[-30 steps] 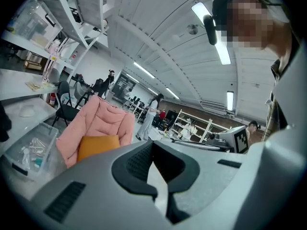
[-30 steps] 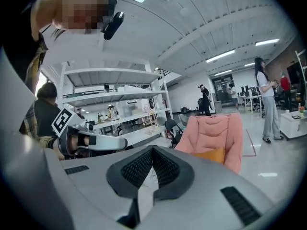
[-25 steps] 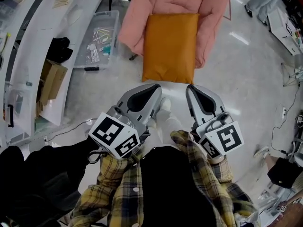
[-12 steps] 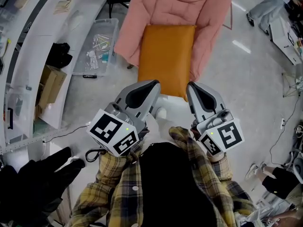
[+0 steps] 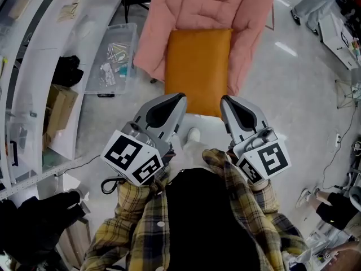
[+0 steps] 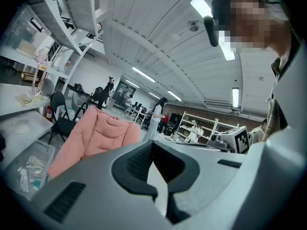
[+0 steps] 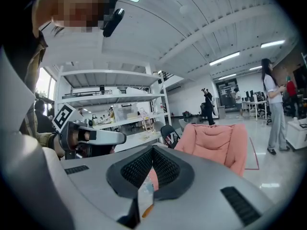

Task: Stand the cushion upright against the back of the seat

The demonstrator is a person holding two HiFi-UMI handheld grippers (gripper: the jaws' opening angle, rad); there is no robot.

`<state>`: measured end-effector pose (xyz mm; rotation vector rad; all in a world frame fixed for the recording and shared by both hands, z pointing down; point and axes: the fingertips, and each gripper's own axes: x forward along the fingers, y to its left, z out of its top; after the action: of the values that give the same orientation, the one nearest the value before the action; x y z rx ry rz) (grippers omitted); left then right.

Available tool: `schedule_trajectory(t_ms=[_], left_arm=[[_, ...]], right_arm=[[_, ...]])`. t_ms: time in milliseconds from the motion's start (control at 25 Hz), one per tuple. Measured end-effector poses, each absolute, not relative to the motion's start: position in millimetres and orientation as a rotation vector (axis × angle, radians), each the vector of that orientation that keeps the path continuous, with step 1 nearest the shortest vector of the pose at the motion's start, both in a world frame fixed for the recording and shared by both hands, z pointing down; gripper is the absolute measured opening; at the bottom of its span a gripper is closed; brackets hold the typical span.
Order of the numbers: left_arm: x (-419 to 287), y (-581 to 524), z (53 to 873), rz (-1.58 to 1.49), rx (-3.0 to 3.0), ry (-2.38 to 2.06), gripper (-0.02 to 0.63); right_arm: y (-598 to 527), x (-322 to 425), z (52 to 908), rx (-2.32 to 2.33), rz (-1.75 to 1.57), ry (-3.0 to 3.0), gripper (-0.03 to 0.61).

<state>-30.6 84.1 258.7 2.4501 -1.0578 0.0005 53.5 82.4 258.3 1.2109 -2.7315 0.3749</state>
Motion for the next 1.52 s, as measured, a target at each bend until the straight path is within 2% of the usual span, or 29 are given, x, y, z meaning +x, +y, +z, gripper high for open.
schedule_trajectory(t_ms=[840, 1200, 1520], left_arm=[[-107, -32, 287, 0.217, 2.586, -0.613, 0.003], [-95, -36, 337, 0.318, 2.533, -0.486, 0.003], [-88, -47, 407, 0.429, 2.445, -0.557, 0.003]], right_arm=[[-7, -31, 283, 1.653, 0.414, -2.417, 0.018], [-4, -14, 321, 1.751, 0.511, -2.251, 0.018], [-7, 22, 378, 1.722, 0.568, -2.125, 0.018]])
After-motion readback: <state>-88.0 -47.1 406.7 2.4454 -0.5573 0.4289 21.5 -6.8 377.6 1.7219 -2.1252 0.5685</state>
